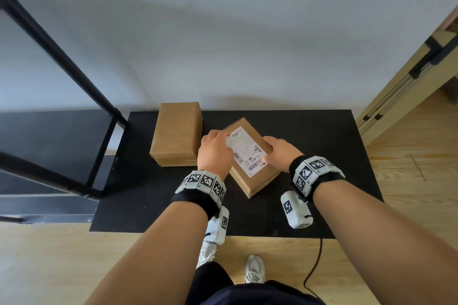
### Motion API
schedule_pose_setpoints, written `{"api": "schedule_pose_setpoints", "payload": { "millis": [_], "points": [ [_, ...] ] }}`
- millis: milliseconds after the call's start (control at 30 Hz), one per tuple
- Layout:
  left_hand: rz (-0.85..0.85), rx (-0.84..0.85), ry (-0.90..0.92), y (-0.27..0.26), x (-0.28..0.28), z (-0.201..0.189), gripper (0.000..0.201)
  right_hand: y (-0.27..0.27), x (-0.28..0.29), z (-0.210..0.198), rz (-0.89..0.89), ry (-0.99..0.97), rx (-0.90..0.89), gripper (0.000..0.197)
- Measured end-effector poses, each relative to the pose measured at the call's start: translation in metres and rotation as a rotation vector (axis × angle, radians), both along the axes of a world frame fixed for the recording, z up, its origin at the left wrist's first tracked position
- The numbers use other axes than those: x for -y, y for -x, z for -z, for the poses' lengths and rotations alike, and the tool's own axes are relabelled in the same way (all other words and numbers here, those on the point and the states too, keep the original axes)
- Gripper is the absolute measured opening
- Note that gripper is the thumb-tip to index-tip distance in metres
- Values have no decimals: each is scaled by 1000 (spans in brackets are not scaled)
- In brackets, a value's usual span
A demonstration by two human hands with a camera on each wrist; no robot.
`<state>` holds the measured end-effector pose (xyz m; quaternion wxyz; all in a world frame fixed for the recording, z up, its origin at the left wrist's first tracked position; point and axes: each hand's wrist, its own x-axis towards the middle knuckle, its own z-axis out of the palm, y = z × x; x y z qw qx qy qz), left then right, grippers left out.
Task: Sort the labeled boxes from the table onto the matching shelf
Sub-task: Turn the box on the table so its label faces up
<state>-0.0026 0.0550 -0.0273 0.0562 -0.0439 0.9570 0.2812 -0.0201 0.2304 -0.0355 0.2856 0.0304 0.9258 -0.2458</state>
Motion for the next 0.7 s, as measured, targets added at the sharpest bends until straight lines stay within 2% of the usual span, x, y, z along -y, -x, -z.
{"api": "schedule_pose_setpoints", "payload": {
  "millis": [100, 200, 267, 400, 500, 700],
  "points": [
    [125, 21, 123, 7, 1, -1, 53, 6, 3, -7, -124, -97, 18, 58],
    [269, 111, 252, 10, -1, 4, 60, 10, 6, -6, -244, -171, -35, 52],
    [322, 160, 293, 8, -5, 8, 58, 10, 7, -4, -268, -182, -84, 55],
    [261, 130, 352, 6, -7, 9, 49, 5, 6, -2, -123, -139, -195, 53],
    [192, 197, 411, 7, -5, 6, 48, -1, 6, -1, 3, -57, -260, 52],
    [-36, 398, 282, 3, 3, 9, 41, -9, 7, -3, 167, 44, -316, 56]
  ]
}}
